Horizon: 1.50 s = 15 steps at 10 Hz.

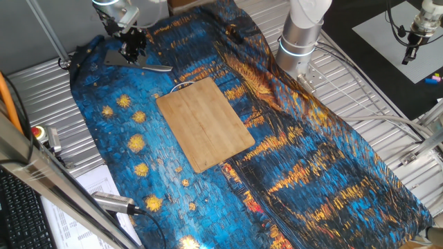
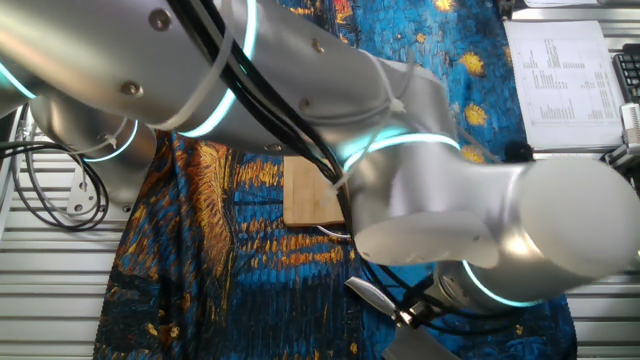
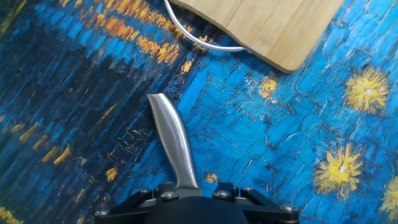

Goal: Put the knife on the cutting board

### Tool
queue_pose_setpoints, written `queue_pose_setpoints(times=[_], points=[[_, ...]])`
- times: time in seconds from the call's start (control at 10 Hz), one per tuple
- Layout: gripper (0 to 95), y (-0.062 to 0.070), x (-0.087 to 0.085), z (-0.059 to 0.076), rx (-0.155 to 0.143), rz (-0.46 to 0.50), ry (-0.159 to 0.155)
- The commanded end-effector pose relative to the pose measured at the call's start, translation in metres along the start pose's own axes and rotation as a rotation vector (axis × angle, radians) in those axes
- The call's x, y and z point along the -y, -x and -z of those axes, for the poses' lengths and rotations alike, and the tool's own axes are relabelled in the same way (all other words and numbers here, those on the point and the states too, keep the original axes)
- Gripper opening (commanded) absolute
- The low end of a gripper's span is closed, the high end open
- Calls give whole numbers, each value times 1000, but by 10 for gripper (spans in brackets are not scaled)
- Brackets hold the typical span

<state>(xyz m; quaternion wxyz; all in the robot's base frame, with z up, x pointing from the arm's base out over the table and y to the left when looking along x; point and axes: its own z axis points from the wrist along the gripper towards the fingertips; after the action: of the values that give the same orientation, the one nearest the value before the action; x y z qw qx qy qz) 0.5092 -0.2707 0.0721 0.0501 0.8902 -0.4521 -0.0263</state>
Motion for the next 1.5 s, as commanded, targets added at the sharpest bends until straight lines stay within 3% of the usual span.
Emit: queue_pose_setpoints(times=[0.1, 0.5, 0.8, 1.5], points=[[380, -4, -1, -14, -42, 221, -62], [380, -6, -5, -19, -49, 263, -106], [380, -7, -5, -25, -28, 245, -133], [380, -7, 0, -26, -3, 218, -119]])
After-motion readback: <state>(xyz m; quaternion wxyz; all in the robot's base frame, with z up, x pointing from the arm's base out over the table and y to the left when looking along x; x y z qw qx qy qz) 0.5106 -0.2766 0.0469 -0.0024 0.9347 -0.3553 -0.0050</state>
